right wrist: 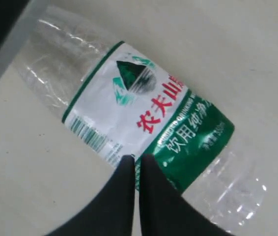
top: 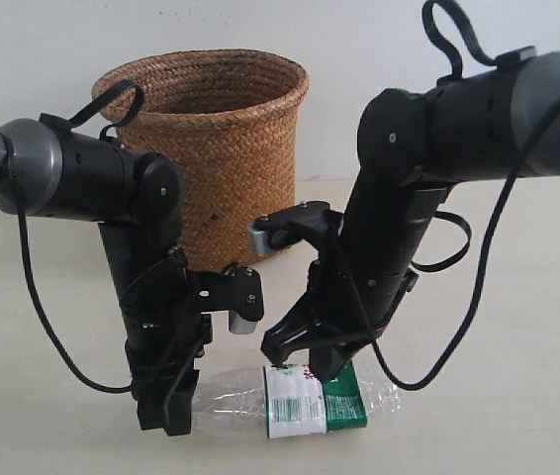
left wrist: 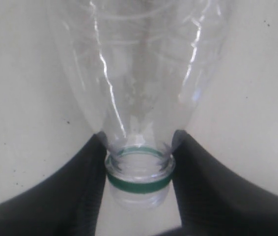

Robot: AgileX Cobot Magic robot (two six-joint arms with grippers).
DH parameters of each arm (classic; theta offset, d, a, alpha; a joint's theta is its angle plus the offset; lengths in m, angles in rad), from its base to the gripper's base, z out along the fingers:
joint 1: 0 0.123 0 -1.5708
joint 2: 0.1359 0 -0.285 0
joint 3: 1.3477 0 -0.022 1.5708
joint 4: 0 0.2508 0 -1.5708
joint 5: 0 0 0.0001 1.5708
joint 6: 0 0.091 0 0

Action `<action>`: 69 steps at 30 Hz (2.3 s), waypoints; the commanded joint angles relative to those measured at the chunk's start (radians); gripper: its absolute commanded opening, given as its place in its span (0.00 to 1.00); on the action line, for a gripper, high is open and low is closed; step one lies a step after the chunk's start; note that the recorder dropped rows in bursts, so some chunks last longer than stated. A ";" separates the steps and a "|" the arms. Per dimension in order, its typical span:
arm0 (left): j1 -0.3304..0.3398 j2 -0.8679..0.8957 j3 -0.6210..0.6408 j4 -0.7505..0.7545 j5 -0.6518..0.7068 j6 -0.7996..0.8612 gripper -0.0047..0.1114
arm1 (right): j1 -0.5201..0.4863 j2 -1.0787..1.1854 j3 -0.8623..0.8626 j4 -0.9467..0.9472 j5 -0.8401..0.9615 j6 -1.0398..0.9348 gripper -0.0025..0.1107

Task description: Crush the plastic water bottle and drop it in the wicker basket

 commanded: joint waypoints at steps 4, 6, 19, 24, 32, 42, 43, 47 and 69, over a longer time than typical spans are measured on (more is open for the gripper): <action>-0.005 -0.002 -0.007 -0.006 0.002 -0.012 0.07 | 0.024 0.047 0.004 -0.031 -0.037 -0.012 0.02; -0.005 -0.002 -0.007 -0.006 0.007 -0.016 0.07 | 0.022 0.052 0.004 -0.058 -0.062 -0.012 0.02; -0.005 -0.002 -0.007 -0.006 0.017 -0.039 0.07 | 0.022 0.052 0.004 -0.144 -0.137 0.144 0.02; -0.005 -0.002 -0.007 -0.006 0.017 -0.039 0.07 | 0.022 0.054 0.004 -0.144 -0.156 0.148 0.02; -0.005 -0.002 -0.007 -0.006 0.019 -0.039 0.07 | 0.022 0.109 0.004 -0.140 -0.159 0.140 0.02; -0.005 -0.002 -0.007 -0.004 0.019 -0.039 0.07 | 0.022 0.109 0.087 -0.142 -0.221 0.135 0.02; -0.005 -0.002 -0.007 -0.004 0.019 -0.039 0.07 | 0.022 0.109 0.102 -0.140 -0.235 0.135 0.02; -0.005 -0.002 -0.007 -0.004 0.019 -0.039 0.07 | 0.022 0.109 0.164 -0.135 -0.292 0.142 0.02; -0.005 -0.002 -0.007 -0.004 0.019 -0.046 0.07 | 0.022 0.109 0.178 -0.131 -0.376 0.164 0.02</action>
